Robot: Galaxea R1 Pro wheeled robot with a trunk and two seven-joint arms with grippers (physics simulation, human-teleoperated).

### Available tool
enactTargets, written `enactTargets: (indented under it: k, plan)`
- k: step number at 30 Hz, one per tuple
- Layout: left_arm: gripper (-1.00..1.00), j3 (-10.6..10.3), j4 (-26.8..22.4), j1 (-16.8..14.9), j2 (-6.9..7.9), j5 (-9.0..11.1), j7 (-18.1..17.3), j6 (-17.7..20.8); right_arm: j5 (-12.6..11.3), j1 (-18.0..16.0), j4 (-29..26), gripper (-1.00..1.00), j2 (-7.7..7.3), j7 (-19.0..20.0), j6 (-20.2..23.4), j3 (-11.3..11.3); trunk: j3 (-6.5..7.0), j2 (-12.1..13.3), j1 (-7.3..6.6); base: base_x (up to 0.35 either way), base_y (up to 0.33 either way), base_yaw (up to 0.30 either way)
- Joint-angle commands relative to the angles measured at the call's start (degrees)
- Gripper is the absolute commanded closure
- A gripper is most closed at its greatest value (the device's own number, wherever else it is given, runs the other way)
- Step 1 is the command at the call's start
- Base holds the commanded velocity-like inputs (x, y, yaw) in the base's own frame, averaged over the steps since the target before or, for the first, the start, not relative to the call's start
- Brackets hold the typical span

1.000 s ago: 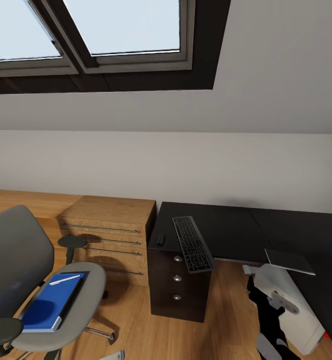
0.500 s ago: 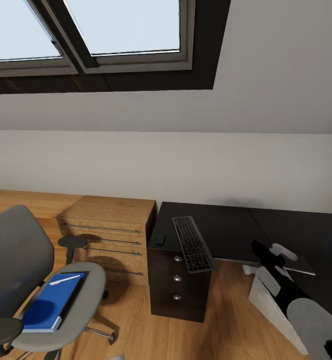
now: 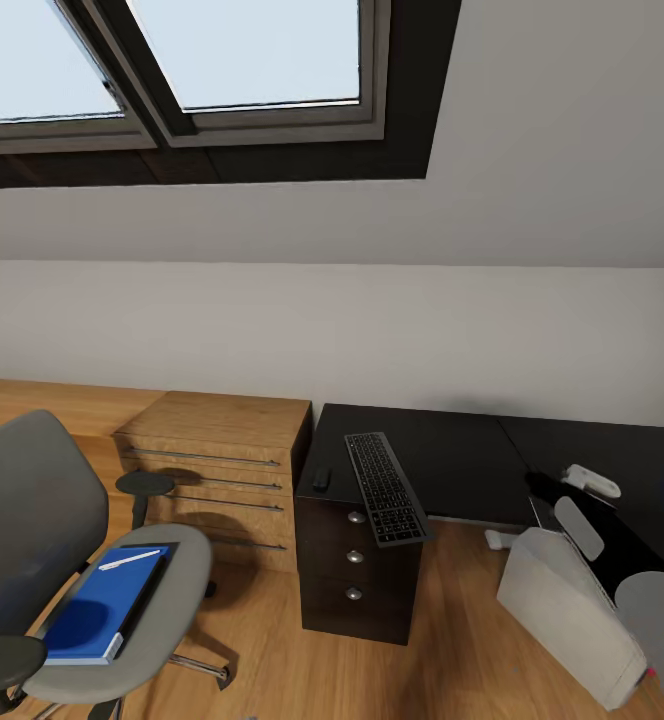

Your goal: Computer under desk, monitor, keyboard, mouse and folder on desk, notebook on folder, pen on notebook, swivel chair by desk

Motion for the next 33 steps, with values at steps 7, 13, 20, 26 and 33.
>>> enactTargets:
  k: [7, 13, 20, 26, 33]
  plan:
    - [-1.00, -0.4, 0.2, -0.1, 0.05, 0.6, 0.3, -0.3, -0.5, 0.0, -0.2, -1.00, -1.96, -0.5, 0.3, 0.4, -0.08, -0.1, 0.01, 0.000, 0.000, -0.047]
    - [-1.00, -0.4, 0.2, -0.1, 0.04, 0.6, 0.3, -0.4, -0.2, 0.0, -0.1, -1.00, -2.12, -0.3, -0.1, 0.5, -0.09, -0.1, 0.01, 0.000, 0.000, -0.244]
    - [-1.00, -0.3, 0.2, -0.1, 0.16, 0.6, 0.3, -0.3, 0.0, 0.0, 0.1, -1.00, -2.00, -0.1, -0.2, 0.6, -0.24, -0.1, 0.01, 0.000, 0.000, -0.263]
    - [-1.00, -0.2, 0.2, -0.1, 0.29, 0.6, 0.4, -0.3, 0.0, 0.2, 0.0, -1.00, -1.75, -0.1, -0.3, 0.9, -0.30, -0.1, 0.01, 0.000, 0.000, -0.104]
    - [-1.00, -1.0, 6.8, -0.1, 0.43, 0.0, 0.2, -3.2, 4.7, 0.4, -0.1, -1.00, -1.33, 0.0, -1.4, 1.7, -0.31, -0.1, 0.01, 0.000, 0.000, -0.011]
